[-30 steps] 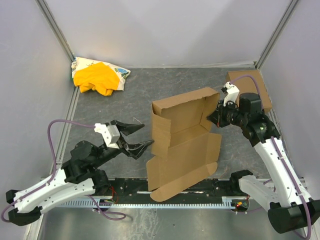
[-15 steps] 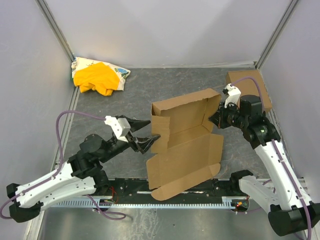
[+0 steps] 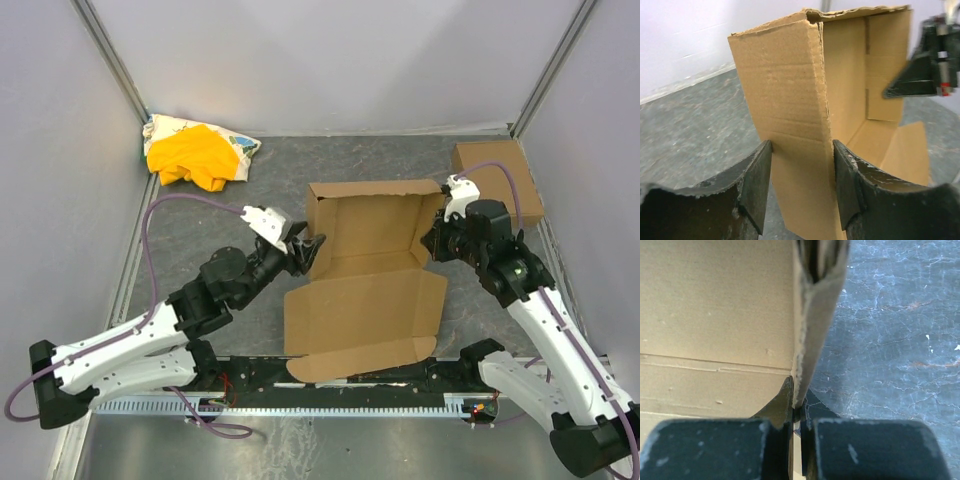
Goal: Fold the paper box
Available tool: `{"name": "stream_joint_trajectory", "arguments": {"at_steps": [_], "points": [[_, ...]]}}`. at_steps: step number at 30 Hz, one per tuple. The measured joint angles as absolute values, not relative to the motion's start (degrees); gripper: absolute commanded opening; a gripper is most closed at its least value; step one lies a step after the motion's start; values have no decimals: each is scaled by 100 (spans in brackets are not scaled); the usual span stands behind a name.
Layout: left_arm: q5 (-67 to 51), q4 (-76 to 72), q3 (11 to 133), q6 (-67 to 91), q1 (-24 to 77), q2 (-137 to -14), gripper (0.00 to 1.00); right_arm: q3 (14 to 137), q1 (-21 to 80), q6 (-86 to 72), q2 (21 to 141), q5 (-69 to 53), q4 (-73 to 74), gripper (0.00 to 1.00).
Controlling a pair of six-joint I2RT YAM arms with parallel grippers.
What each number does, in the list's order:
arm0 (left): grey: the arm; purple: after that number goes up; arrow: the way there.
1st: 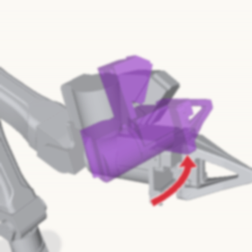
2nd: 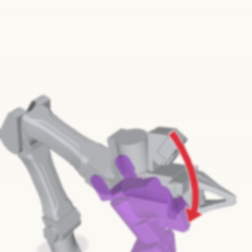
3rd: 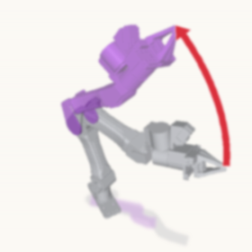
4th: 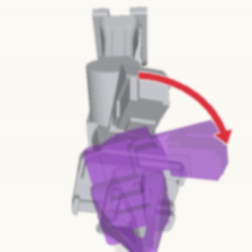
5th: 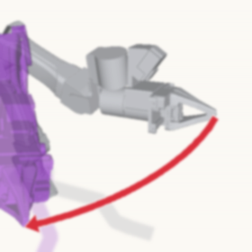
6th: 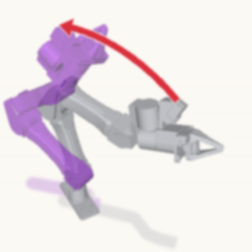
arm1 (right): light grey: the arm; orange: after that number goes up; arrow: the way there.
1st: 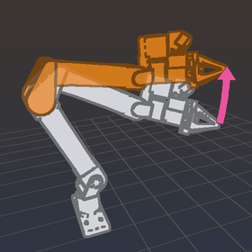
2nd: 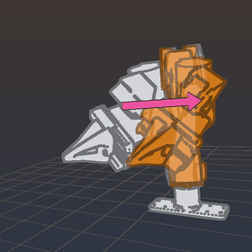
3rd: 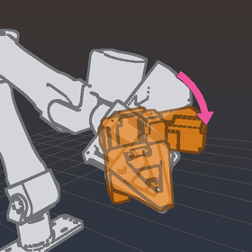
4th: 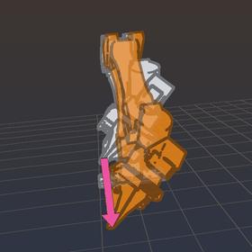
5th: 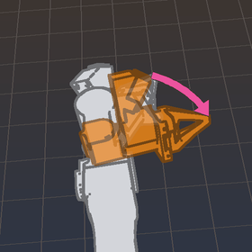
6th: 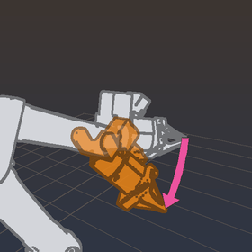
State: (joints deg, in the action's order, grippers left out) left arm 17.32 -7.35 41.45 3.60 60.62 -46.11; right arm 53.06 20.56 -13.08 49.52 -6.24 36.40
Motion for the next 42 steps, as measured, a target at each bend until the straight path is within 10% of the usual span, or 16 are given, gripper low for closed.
{"name": "stream_joint_trajectory", "arguments": {"at_steps": [12,17,23,33,42], "points": [[3553,-563,4541,145,6086,-5817,39,4971,2377,-1518,4383,106,3341,2],[4187,-620,4539,51,6125,-6020,3,4845,2429,-1573,4318,200,3284,2],[4917,-878,4539,47,6167,-6202,5,4783,2521,-1675,4156,204,3170,2],[4633,-919,4410,47,6252,-6167,43,4689,2539,-1817,4119,307,3033,2],[4171,-884,4128,62,6261,-5798,40,4689,2558,-1885,4117,281,2912,2]]}}
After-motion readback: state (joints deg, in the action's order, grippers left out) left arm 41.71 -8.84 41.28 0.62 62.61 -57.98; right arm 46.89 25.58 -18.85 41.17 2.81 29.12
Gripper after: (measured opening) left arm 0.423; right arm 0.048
